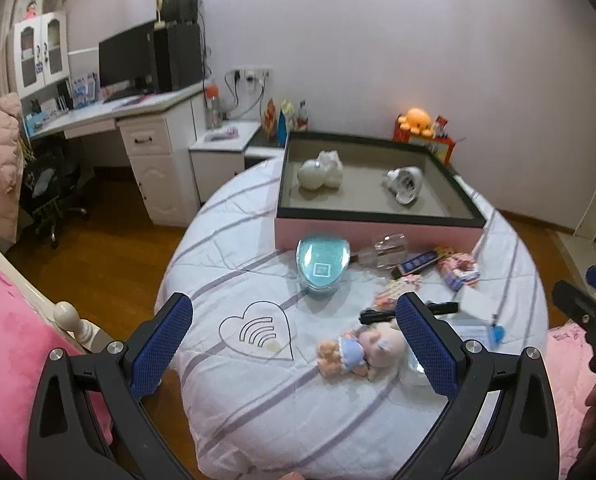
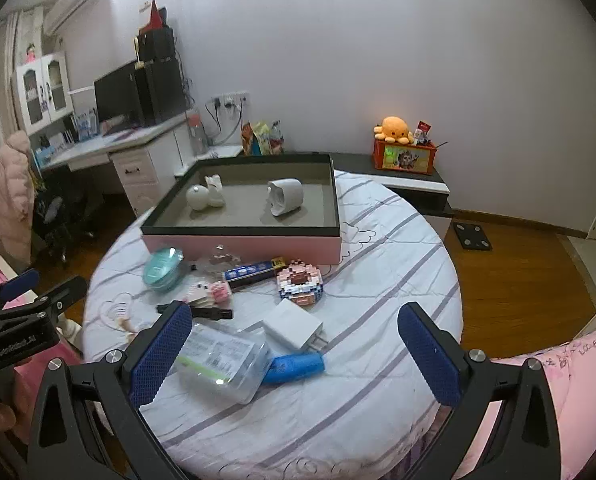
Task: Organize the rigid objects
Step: 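Withdraw both tools and approach the teal case and block figure, then grasp the teal oval case with the left tool while the right grasps the pink block figure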
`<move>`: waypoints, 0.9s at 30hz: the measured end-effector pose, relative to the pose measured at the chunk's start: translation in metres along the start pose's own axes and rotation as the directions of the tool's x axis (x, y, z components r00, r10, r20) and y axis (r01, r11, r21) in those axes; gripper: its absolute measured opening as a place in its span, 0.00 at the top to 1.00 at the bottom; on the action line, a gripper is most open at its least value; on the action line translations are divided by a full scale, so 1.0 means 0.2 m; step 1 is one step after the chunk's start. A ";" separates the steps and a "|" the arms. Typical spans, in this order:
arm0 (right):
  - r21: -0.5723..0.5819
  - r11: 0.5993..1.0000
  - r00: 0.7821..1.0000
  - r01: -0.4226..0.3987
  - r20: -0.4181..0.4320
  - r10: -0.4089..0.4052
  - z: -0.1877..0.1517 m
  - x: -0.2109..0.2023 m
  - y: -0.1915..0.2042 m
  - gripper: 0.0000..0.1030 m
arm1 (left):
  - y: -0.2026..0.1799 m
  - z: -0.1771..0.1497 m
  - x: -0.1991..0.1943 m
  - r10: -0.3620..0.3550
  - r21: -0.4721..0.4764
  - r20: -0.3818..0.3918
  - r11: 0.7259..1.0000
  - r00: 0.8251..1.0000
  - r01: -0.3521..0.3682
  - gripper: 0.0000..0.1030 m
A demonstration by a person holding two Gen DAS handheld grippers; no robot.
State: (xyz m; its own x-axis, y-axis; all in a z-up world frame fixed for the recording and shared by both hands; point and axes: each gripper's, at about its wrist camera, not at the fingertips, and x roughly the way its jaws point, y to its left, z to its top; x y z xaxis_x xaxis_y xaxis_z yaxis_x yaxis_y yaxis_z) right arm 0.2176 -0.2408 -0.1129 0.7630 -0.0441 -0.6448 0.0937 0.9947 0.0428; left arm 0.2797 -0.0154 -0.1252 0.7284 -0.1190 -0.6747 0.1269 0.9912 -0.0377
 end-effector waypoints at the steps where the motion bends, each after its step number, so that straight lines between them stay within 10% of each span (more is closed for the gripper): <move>1: 0.000 1.000 1.000 0.000 -0.014 0.000 0.01 0.04 -0.01 0.00 | 0.00 0.01 0.05 0.001 0.004 -0.017 1.000 1.000 -0.001 0.00; 27: -0.038 0.999 0.953 -0.007 -0.304 -0.005 0.06 0.87 -0.09 0.05 | -0.09 0.09 0.78 -0.021 0.029 -0.260 0.999 0.965 0.029 0.00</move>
State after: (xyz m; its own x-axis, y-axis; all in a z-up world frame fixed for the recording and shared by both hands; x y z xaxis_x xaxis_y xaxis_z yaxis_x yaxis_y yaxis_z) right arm 0.3567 -0.2666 -0.2161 0.5318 -0.0183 -0.8467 0.0635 0.9978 0.0183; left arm 0.4023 -0.0528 -0.2161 0.5252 -0.1202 -0.8425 0.1674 0.9852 -0.0362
